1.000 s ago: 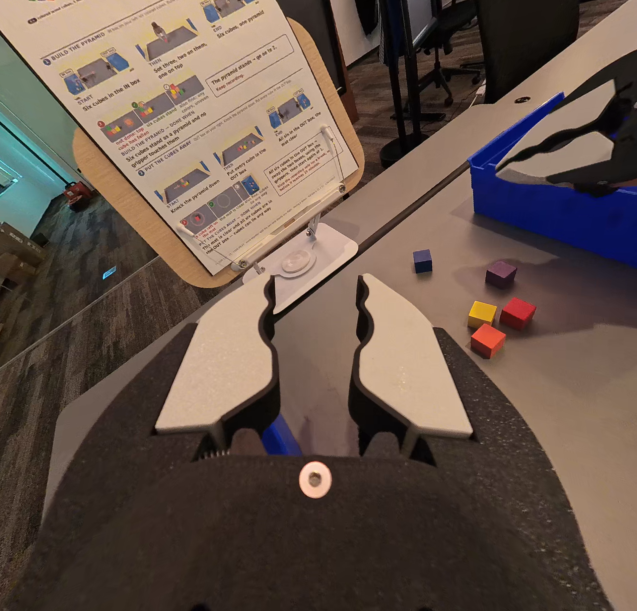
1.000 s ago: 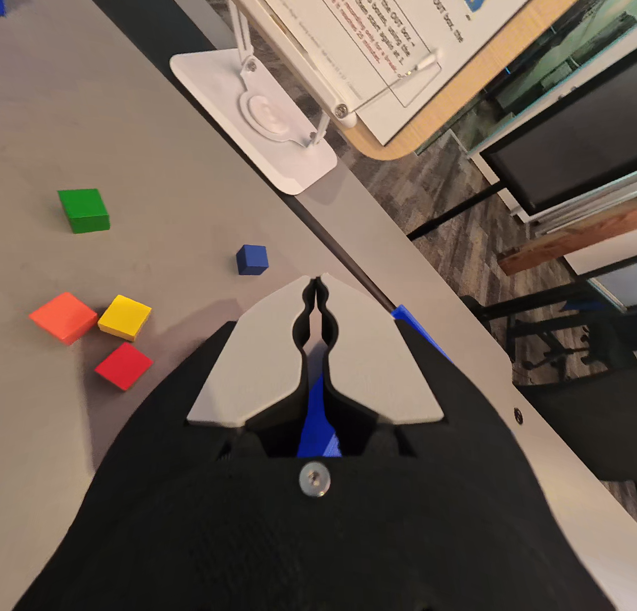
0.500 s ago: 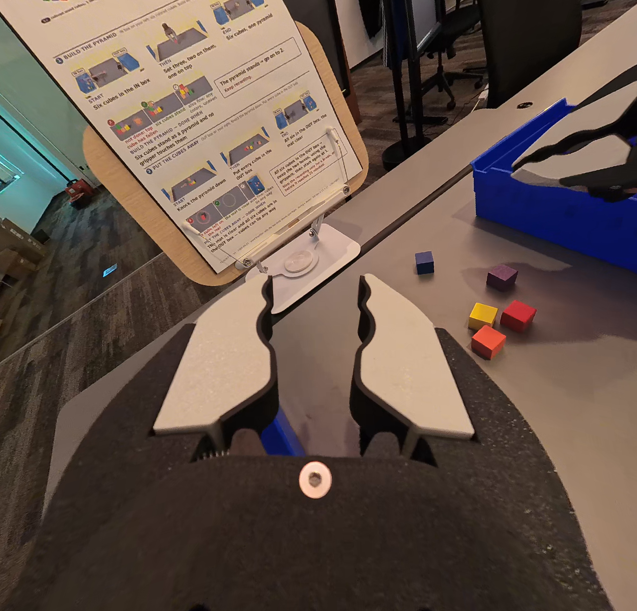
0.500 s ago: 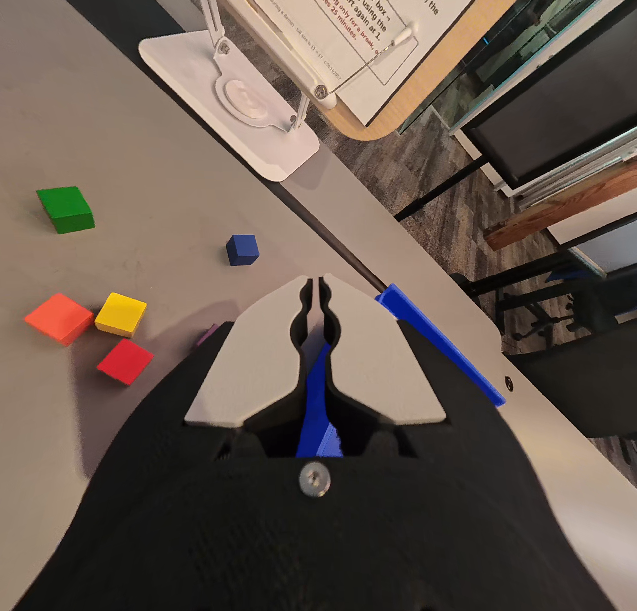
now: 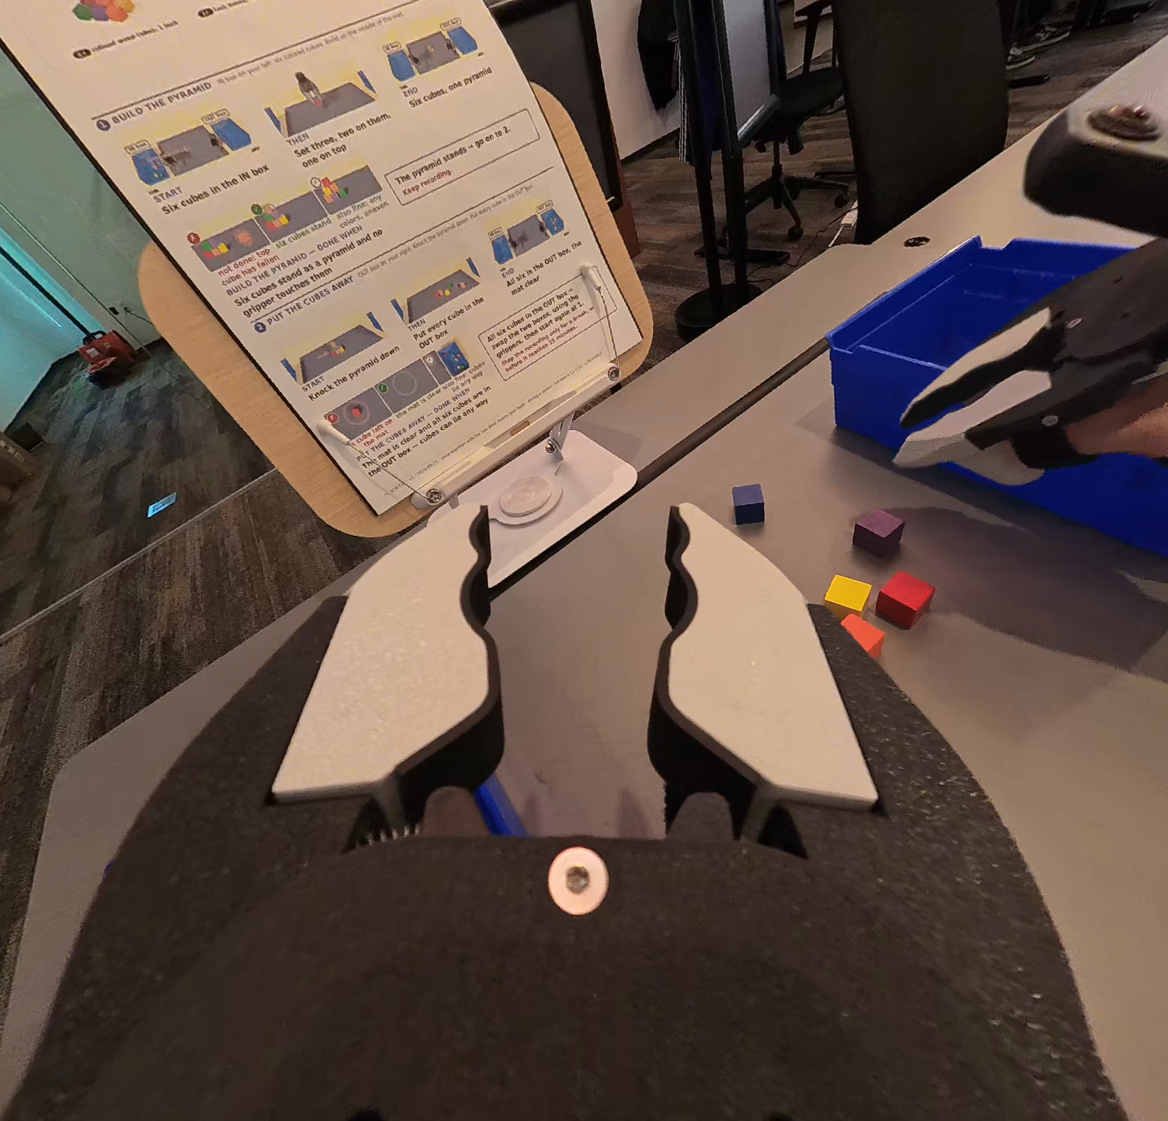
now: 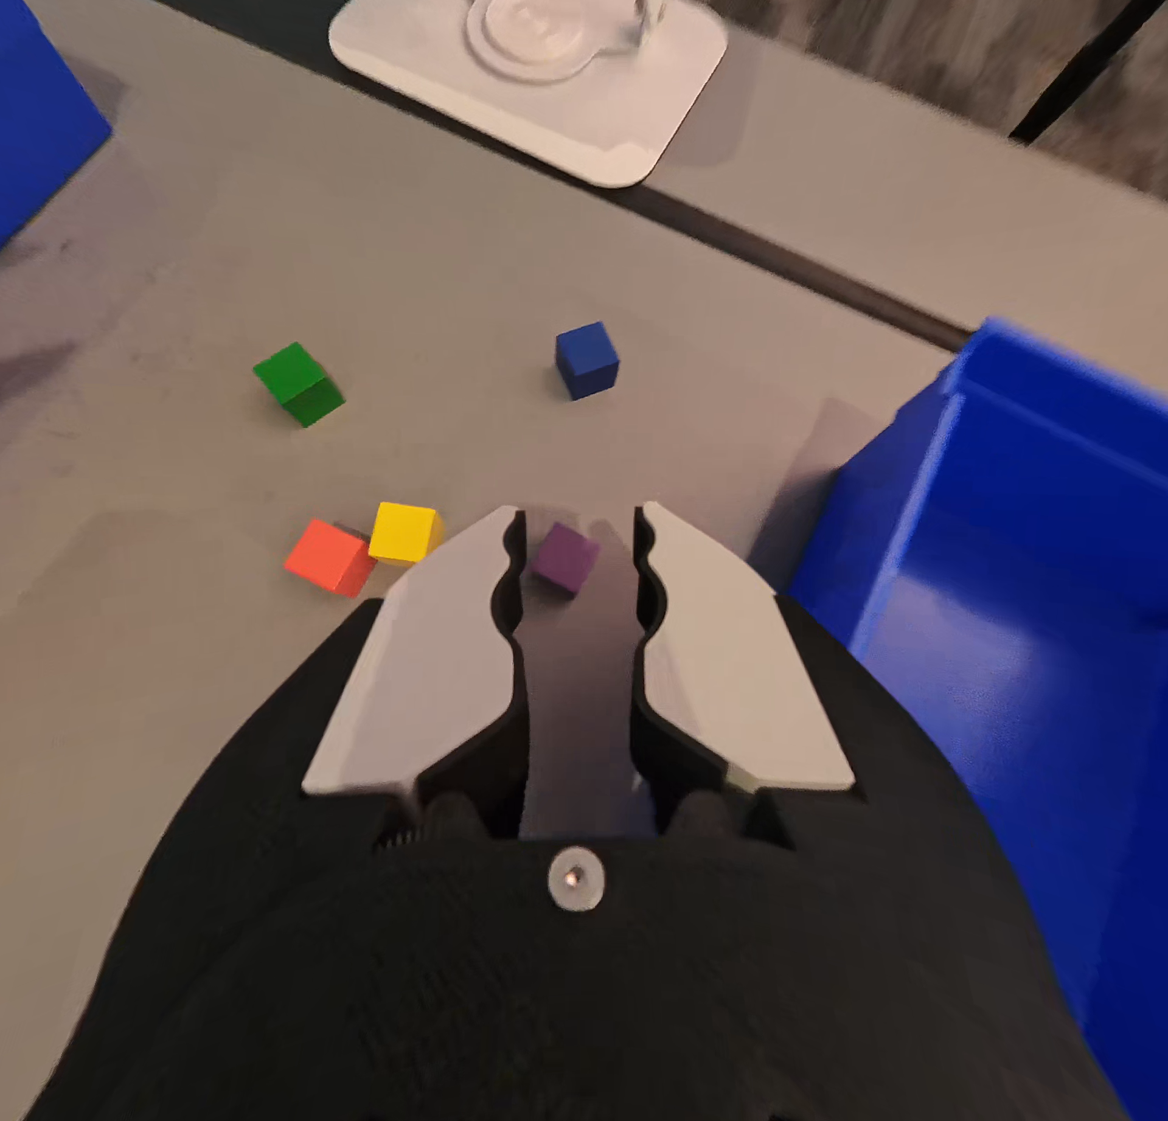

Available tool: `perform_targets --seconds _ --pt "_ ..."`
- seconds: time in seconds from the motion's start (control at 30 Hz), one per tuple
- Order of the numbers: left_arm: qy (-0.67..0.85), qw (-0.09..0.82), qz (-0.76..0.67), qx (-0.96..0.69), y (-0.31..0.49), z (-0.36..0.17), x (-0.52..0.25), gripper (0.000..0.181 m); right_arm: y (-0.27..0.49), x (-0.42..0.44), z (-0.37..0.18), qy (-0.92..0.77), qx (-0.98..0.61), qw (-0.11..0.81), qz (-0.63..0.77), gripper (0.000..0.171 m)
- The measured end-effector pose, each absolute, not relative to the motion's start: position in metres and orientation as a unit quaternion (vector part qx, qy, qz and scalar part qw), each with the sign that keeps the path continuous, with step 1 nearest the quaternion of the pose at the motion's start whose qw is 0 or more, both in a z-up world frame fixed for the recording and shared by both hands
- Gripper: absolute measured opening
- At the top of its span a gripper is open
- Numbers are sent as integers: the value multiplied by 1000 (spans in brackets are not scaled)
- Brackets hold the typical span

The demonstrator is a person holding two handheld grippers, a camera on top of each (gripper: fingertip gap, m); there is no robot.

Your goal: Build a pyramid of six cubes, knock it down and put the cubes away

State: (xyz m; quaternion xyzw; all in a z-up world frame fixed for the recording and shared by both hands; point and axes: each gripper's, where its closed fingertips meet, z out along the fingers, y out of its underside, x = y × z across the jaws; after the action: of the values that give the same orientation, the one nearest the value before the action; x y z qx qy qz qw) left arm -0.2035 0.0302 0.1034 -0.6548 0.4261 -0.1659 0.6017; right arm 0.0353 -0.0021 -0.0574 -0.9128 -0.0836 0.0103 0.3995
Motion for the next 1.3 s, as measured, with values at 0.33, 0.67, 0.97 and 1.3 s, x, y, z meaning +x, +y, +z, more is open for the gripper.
perform_targets --seconds 0.33,0.67,0.97,1.3 --pt "436 577 -160 -671 33 91 -204 58 3 30 -114 -23 -963 269 21 45" --pt "450 565 -170 -671 30 86 -199 59 -3 40 -142 35 -981 192 -11 54" --pt "457 553 -157 -679 35 73 -192 59 -2 35 -153 46 -984 171 34 28" --pt "417 578 -185 -677 43 80 -188 56 -23 24 -91 -3 -963 263 55 28"
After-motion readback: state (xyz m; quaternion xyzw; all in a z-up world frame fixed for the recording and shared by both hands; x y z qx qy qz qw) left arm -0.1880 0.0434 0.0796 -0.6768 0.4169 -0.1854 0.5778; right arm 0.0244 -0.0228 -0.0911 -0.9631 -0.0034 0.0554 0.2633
